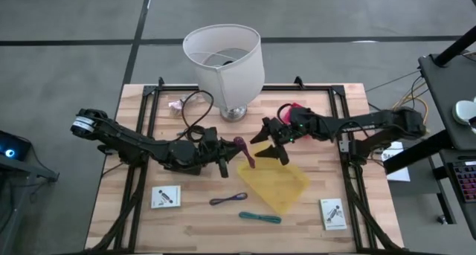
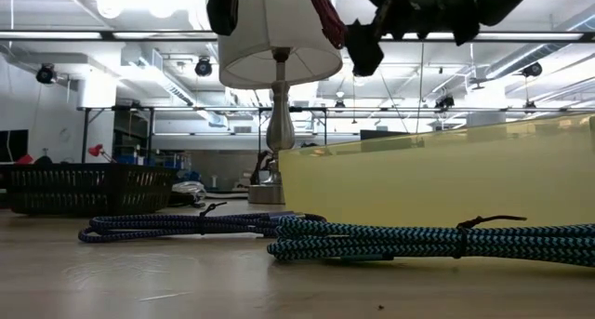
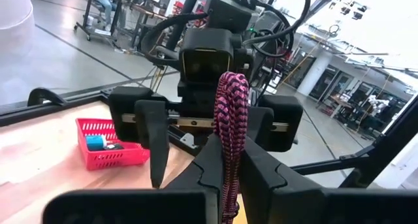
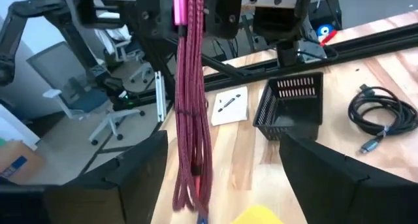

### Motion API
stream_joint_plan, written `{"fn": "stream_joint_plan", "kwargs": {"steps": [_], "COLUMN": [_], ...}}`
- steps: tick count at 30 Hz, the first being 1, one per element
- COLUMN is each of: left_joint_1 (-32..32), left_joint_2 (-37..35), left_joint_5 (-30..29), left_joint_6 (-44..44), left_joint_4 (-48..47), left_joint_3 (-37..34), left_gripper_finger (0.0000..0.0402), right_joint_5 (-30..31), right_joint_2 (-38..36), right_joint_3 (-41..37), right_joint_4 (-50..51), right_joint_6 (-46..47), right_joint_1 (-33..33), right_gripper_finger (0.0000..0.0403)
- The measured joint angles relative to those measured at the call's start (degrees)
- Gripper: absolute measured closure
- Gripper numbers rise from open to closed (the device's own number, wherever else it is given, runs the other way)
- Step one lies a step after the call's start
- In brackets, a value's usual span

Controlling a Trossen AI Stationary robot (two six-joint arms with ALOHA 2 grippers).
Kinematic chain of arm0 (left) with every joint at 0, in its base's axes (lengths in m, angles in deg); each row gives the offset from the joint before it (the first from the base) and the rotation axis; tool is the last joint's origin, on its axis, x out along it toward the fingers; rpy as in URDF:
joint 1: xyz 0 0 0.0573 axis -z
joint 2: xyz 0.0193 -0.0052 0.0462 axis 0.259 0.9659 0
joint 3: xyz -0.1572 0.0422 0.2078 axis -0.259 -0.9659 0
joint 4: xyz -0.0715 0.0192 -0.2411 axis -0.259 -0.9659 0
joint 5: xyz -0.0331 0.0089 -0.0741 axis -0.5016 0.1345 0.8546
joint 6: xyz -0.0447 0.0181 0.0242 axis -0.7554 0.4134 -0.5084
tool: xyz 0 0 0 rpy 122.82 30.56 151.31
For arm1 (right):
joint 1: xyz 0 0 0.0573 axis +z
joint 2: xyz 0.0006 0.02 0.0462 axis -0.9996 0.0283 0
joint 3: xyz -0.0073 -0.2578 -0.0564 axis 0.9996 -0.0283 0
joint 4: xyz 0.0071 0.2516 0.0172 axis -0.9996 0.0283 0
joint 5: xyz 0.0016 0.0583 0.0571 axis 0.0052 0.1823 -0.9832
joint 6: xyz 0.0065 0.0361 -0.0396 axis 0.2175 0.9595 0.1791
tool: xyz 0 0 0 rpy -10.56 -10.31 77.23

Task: Pick and place items into bin
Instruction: Put the pink charger cable into the yellow bin

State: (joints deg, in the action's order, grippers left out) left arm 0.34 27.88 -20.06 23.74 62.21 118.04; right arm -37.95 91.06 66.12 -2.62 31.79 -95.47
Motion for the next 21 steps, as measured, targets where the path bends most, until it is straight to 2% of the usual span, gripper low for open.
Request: {"fn": "stream_joint_plan", "kwargs": {"steps": [7,21], "left_joint_1": [-0.5,-1.1], "left_joint_2": [0.0,0.0], "left_joint_5": [-0.3,-0.3], "left_joint_6": [0.3,0.3], "left_joint_4": [0.0,1.1], "left_joint_3": [0.0,0.0], "left_gripper_finger": [0.0392,0.0389], "right_joint_5": [-3.1,-3.2], "right_joint_2": [3.8,4.5], "right_joint_3": [3.5,4.5], "right_joint_4": [0.0,0.5], "right_joint_6": [0.4,0.3], "right_joint_1": [0.2,0.9], "right_gripper_finger": [0.0142,0.0185]}}
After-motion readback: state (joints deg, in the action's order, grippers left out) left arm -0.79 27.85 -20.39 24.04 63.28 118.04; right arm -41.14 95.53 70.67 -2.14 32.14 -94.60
